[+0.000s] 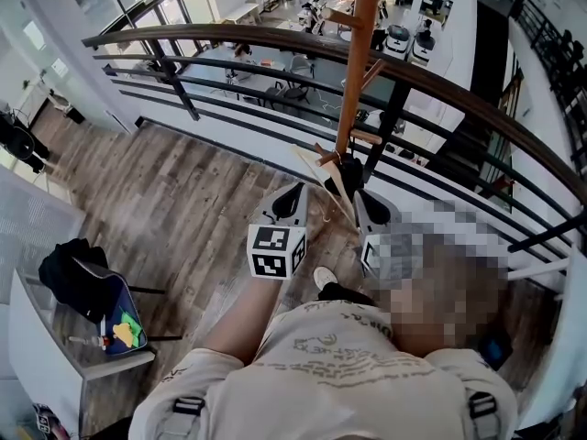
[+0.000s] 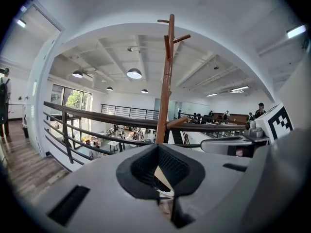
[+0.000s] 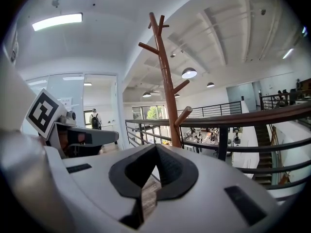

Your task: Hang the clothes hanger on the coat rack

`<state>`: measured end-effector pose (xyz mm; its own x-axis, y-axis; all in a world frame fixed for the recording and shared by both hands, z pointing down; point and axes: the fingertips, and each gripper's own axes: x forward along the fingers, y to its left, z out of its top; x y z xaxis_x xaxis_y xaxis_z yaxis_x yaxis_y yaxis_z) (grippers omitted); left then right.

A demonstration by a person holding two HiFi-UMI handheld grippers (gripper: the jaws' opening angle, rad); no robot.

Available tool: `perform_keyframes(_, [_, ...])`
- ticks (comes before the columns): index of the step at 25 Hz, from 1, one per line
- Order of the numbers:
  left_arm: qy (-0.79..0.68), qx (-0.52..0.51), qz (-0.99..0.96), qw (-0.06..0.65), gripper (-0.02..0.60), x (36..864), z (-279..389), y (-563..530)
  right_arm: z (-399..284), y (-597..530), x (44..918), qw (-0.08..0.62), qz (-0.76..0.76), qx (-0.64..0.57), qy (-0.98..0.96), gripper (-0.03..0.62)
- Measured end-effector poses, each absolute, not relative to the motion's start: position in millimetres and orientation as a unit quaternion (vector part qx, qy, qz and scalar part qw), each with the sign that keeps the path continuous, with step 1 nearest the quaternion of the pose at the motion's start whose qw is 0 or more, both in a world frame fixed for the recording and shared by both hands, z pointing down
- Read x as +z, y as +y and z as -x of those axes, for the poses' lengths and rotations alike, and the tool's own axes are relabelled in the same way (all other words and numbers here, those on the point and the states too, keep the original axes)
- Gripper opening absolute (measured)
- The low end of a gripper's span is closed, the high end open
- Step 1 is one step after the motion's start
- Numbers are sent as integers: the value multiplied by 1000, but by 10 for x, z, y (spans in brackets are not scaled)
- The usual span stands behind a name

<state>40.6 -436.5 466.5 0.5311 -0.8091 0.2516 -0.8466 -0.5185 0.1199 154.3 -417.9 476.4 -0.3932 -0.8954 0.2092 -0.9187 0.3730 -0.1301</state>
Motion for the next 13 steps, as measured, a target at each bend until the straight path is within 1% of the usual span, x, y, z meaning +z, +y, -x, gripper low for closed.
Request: perform_keyframes(13, [-471, 86, -870, 116, 3, 4665, -525, -4366, -1613, -4179, 4858, 62, -550, 126, -823, 2])
